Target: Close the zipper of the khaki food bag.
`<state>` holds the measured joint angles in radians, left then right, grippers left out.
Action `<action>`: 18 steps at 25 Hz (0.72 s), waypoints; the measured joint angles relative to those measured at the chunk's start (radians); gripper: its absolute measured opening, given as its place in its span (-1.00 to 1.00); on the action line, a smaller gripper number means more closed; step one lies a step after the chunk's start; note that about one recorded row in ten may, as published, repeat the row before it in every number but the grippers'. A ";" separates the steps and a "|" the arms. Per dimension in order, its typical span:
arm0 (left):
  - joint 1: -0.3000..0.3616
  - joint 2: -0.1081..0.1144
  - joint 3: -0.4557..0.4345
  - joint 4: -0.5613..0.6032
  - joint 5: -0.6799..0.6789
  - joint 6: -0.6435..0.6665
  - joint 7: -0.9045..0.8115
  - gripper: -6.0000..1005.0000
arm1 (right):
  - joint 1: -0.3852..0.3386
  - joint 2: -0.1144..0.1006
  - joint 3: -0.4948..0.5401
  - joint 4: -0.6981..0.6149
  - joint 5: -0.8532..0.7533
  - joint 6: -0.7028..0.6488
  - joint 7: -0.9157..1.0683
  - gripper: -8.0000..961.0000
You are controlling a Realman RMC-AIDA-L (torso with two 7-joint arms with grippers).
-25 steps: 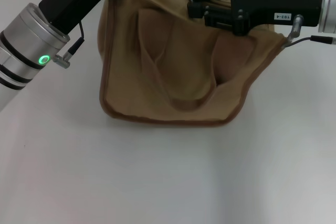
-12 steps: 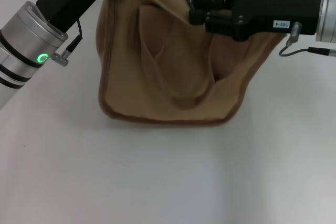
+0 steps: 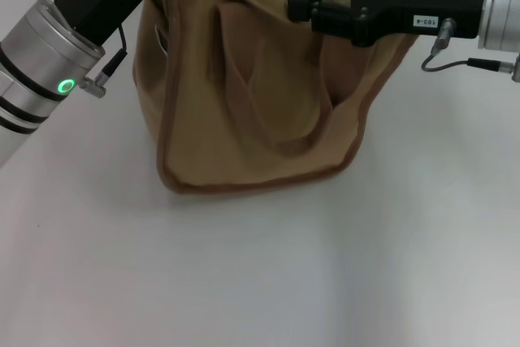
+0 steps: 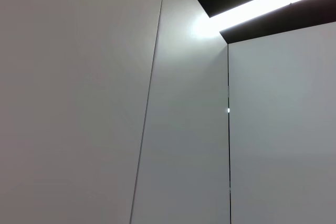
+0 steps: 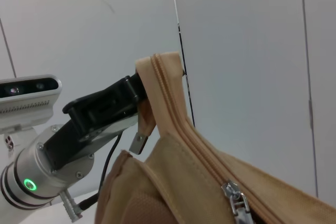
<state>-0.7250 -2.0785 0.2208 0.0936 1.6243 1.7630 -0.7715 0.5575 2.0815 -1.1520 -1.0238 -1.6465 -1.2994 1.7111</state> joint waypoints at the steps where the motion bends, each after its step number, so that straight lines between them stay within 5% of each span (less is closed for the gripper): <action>1: -0.002 0.000 -0.001 0.000 0.000 0.000 0.000 -0.71 | 0.002 0.000 0.000 0.000 0.001 -0.002 -0.001 -0.17; 18: 0.004 0.000 -0.001 -0.001 0.000 0.003 -0.006 -0.71 | 0.032 0.003 -0.034 -0.002 0.002 -0.003 -0.003 -0.17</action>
<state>-0.7215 -2.0785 0.2199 0.0930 1.6241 1.7661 -0.7775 0.5891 2.0847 -1.1861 -1.0259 -1.6443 -1.3019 1.7085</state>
